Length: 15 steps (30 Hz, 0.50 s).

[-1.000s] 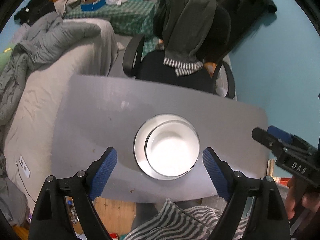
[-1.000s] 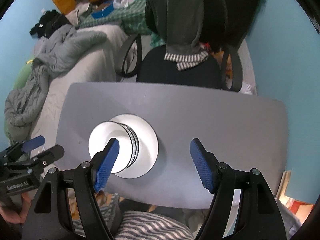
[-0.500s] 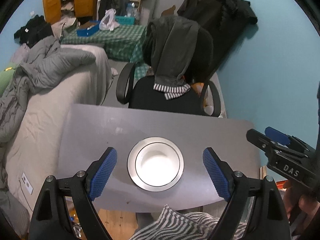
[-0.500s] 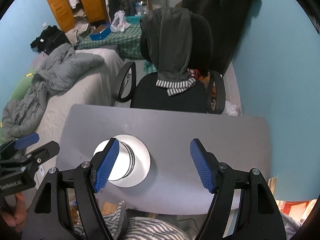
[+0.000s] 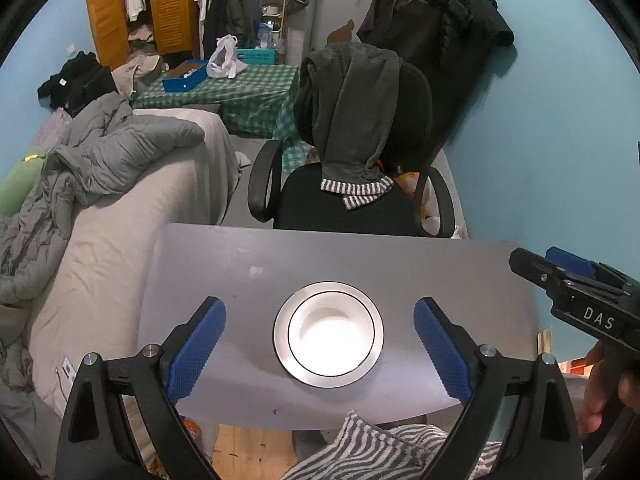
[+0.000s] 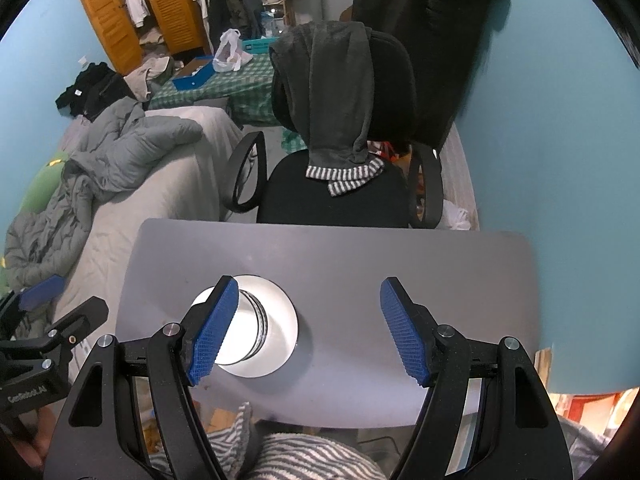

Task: Organize plates and bowls

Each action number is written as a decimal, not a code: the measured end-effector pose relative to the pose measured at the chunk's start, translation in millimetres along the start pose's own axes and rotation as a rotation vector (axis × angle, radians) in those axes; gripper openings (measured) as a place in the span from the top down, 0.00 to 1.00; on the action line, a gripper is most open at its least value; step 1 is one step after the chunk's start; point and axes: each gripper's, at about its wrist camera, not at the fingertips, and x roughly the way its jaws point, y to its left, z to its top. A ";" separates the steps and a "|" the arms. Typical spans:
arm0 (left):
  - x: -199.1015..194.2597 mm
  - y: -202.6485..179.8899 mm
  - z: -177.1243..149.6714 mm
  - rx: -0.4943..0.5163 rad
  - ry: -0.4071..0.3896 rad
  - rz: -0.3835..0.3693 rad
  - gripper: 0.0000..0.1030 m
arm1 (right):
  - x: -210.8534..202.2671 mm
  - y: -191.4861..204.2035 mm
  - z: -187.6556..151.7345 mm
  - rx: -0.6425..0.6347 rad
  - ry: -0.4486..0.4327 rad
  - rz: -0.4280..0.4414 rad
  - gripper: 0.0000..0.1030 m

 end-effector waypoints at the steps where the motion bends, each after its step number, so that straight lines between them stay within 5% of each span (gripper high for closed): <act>1: -0.2 0.9 0.1 -0.009 0.002 -0.001 0.07 | 0.1 -0.5 -0.2 -0.001 -0.001 0.000 0.29; 15: -2.6 -2.4 -3.8 -0.009 0.003 -0.001 0.07 | 1.3 -7.6 -2.5 -0.001 0.007 0.011 0.29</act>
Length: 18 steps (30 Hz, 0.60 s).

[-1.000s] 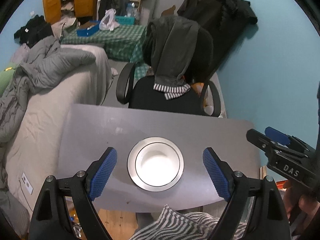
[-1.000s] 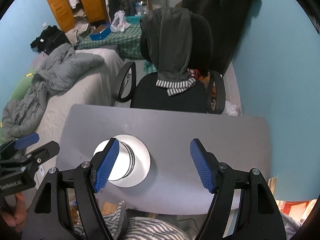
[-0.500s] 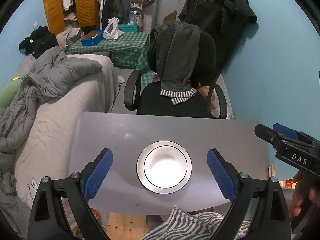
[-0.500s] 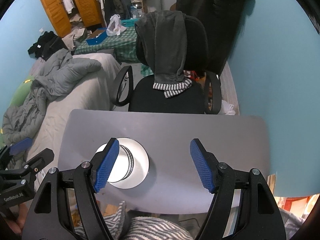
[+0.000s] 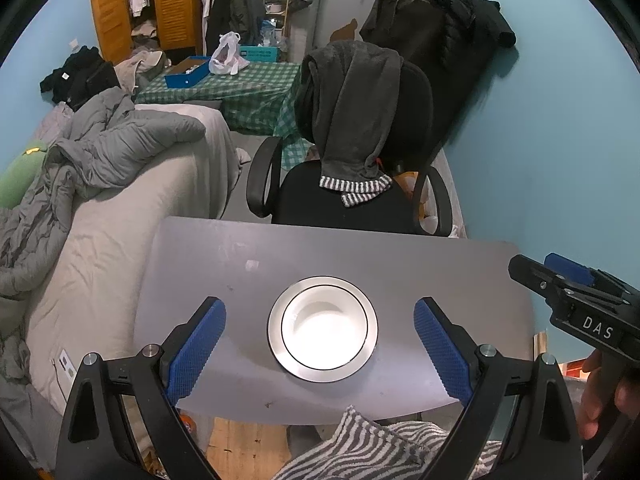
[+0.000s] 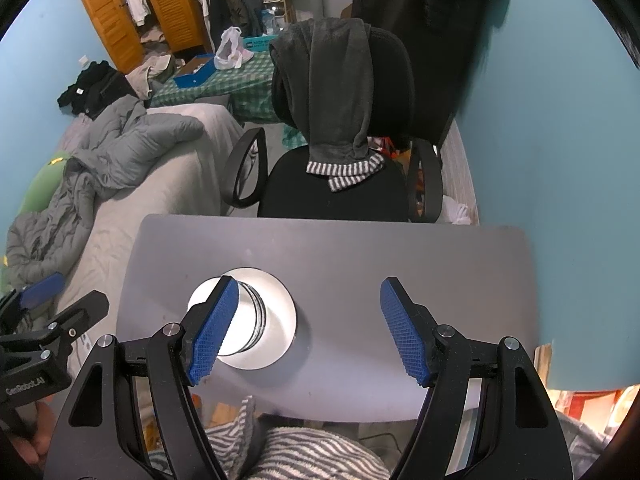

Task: Organize plates and bowls

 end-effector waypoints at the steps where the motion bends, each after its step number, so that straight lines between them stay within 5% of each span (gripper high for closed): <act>1: -0.9 -0.3 -0.9 -0.001 -0.002 0.003 0.07 | 0.0 0.9 -0.5 0.002 0.000 -0.001 0.29; 18: -4.8 -14.8 -6.0 0.032 -0.004 0.011 0.07 | -1.2 -0.4 -2.2 0.001 -0.004 -0.001 0.29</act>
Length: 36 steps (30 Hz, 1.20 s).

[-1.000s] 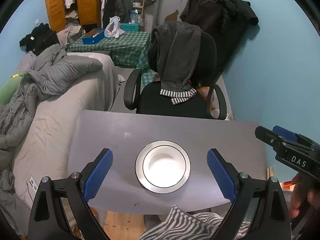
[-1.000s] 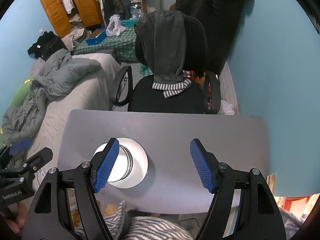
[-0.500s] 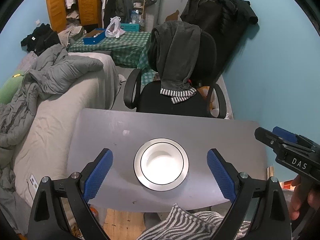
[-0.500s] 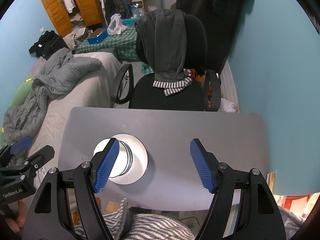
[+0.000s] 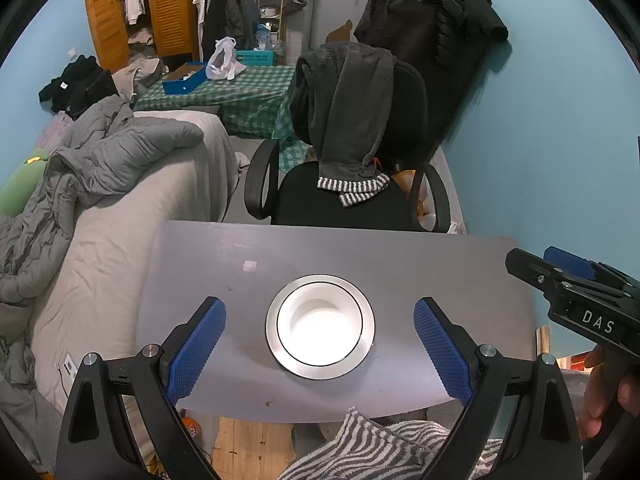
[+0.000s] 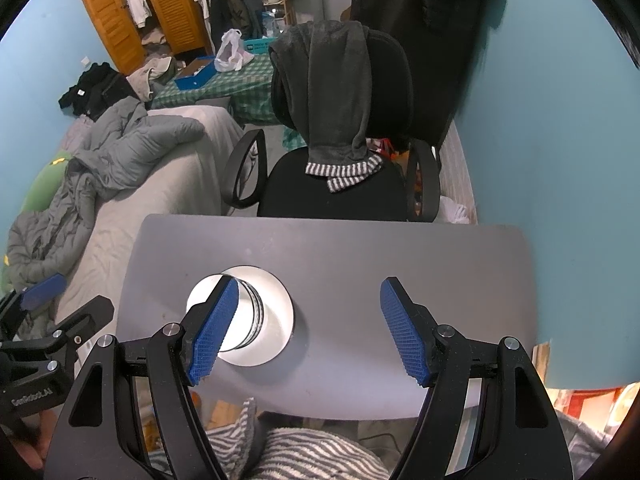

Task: Organize plates and bowls

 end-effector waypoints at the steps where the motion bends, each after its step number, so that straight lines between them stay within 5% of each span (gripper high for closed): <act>1: 0.4 -0.8 0.7 0.002 0.003 -0.001 0.07 | -1.5 0.6 -0.7 0.000 -0.001 -0.001 0.29; 36: 5.2 1.1 -2.3 0.015 0.034 0.032 0.07 | -10.5 -1.0 -9.8 -0.004 0.007 0.000 0.29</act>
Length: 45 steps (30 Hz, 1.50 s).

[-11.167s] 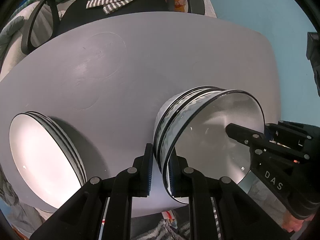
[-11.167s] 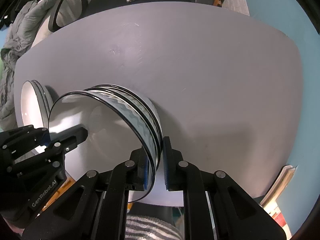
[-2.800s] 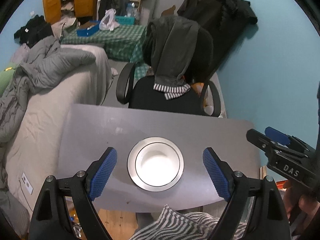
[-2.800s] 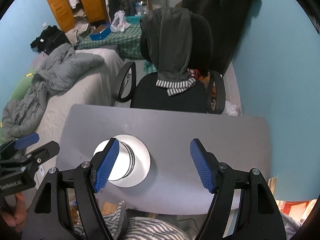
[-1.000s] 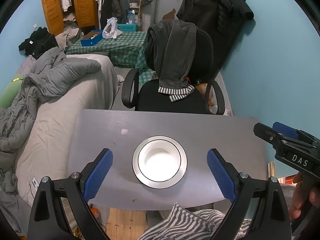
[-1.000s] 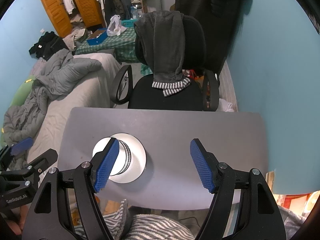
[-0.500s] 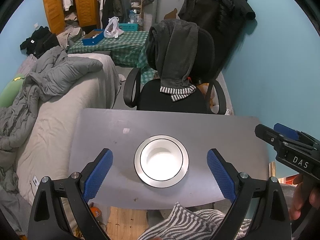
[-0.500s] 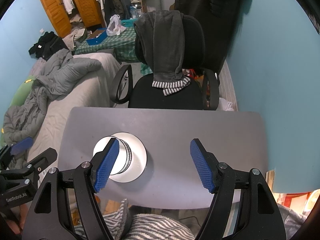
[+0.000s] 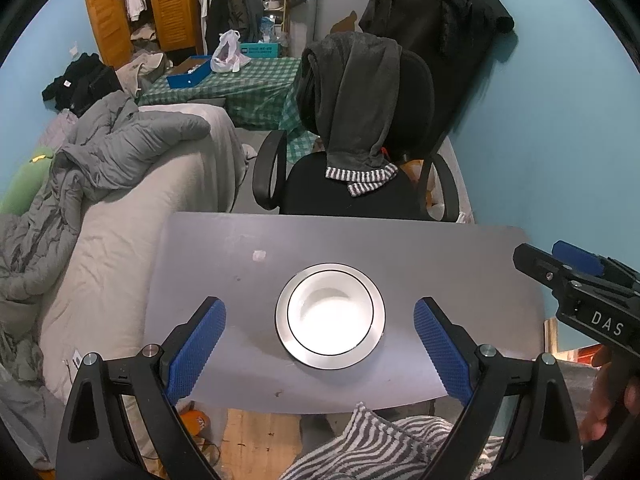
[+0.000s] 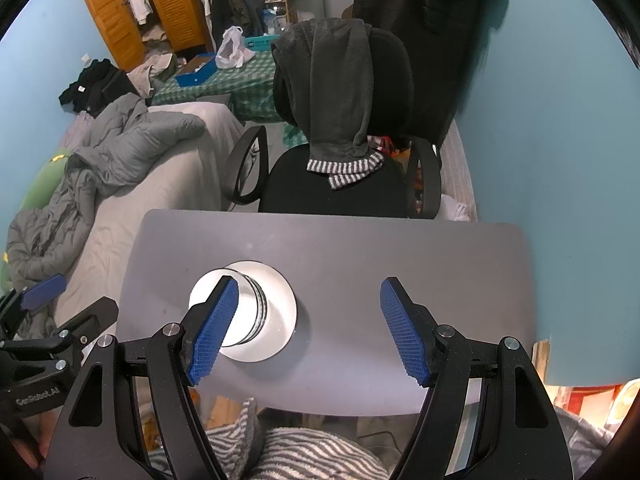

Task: Organize plates and bowls

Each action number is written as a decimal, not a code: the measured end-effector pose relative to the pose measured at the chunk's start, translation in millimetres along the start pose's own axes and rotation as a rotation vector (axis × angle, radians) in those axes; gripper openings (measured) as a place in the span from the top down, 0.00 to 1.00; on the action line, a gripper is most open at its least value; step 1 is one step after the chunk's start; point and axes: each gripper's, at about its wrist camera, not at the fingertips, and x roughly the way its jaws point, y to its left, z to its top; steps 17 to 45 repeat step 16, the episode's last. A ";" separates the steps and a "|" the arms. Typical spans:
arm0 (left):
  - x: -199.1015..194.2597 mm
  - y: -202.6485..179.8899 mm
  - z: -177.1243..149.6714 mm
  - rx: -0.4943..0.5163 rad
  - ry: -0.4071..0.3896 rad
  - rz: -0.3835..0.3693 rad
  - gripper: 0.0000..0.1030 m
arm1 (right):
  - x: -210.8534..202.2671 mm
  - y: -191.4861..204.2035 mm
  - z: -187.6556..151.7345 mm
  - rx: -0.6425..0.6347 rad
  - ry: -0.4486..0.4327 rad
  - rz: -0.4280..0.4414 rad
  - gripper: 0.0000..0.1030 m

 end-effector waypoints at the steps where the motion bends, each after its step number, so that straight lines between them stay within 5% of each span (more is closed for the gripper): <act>1: 0.1 0.0 -0.4 0.002 0.000 0.001 0.07 | 0.1 1.2 -0.2 -0.001 0.000 0.000 0.29; 45: -0.5 -1.6 -6.6 0.014 -0.003 0.004 0.06 | 0.7 9.8 -9.7 -0.007 0.014 0.003 0.29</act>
